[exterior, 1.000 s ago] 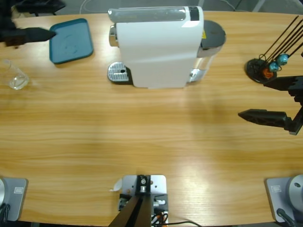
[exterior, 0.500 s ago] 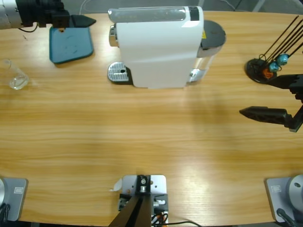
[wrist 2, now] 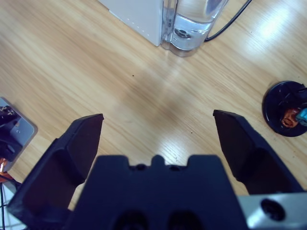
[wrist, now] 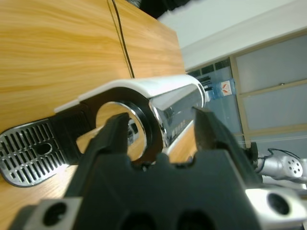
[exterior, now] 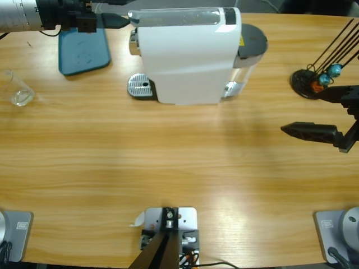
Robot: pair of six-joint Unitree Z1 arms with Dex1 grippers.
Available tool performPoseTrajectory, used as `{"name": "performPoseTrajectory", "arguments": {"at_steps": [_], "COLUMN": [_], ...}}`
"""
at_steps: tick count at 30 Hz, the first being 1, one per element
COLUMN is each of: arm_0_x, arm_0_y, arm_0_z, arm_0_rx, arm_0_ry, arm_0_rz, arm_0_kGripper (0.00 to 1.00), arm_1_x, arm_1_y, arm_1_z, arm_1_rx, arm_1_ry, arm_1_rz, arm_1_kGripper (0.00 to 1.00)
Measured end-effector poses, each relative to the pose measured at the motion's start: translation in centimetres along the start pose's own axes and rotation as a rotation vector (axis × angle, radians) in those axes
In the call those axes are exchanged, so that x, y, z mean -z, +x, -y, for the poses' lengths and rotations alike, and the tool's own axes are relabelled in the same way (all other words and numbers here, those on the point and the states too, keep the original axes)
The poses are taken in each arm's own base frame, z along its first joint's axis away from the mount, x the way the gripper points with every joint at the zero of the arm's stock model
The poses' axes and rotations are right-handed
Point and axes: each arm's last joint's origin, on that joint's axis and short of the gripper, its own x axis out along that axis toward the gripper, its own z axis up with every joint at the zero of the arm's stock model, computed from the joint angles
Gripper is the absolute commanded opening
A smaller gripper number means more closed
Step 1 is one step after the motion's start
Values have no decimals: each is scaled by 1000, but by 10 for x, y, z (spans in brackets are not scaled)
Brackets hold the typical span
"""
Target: Pour coffee
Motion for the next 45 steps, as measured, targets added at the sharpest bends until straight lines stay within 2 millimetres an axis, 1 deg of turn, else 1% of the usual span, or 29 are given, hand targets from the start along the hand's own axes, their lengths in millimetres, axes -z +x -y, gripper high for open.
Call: {"name": "performPoseTrajectory", "arguments": {"at_steps": [2,3,5,6,7,21,27,28,30,32,35,37,39,40,41,42,43,44,45], "arm_0_x": [1,1,1,1,1,0,-2,-7,-20,-29,-32,-31,-26,-21,-13,-5,5,13,21], "arm_0_y": [1,1,1,1,1,0,0,-1,-9,-19,-24,-24,-23,-22,-22,-22,-23,-25,-26], "arm_0_z": [0,0,0,0,0,2,6,14,48,72,88,96,100,101,100,99,97,96,94], "arm_0_rx": [11,13,14,15,17,40,63,82,157,197,188,145,71,14,-57,-134,-230,-317,-413], "arm_0_ry": [-4,-4,-4,-5,-6,13,22,41,119,165,194,234,313,369,430,497,575,649,733], "arm_0_rz": [-15,-18,-19,-20,-22,-13,0,14,59,102,108,94,77,69,52,33,4,-21,-45], "arm_0_kGripper": [314,257,212,73,0,0,0,0,0,0,0,0,0,145,526,782,939,974,1000], "arm_1_x": [0,0,0,0,0,0,-1,-1,-1,-2,-2,-2,-2,-3,-3,-4,-4,-6,-8], "arm_1_y": [0,0,0,0,0,0,5,6,7,7,7,7,7,6,6,5,5,4,3], "arm_1_z": [0,0,0,0,0,0,0,0,0,0,0,1,3,4,5,7,9,12,16], "arm_1_rx": [0,0,0,0,0,0,1,2,2,3,18,37,68,91,120,157,199,248,302], "arm_1_ry": [3,3,3,3,3,3,2,2,2,2,3,5,5,5,5,5,6,9,20], "arm_1_rz": [0,0,0,0,0,-1,-21,-24,-27,-28,-27,-25,-24,-21,-17,-13,-5,11,30], "arm_1_kGripper": [1000,1000,1000,1000,1000,1000,1000,1000,1000,1000,1000,1000,982,981,966,921,890,859,853]}}
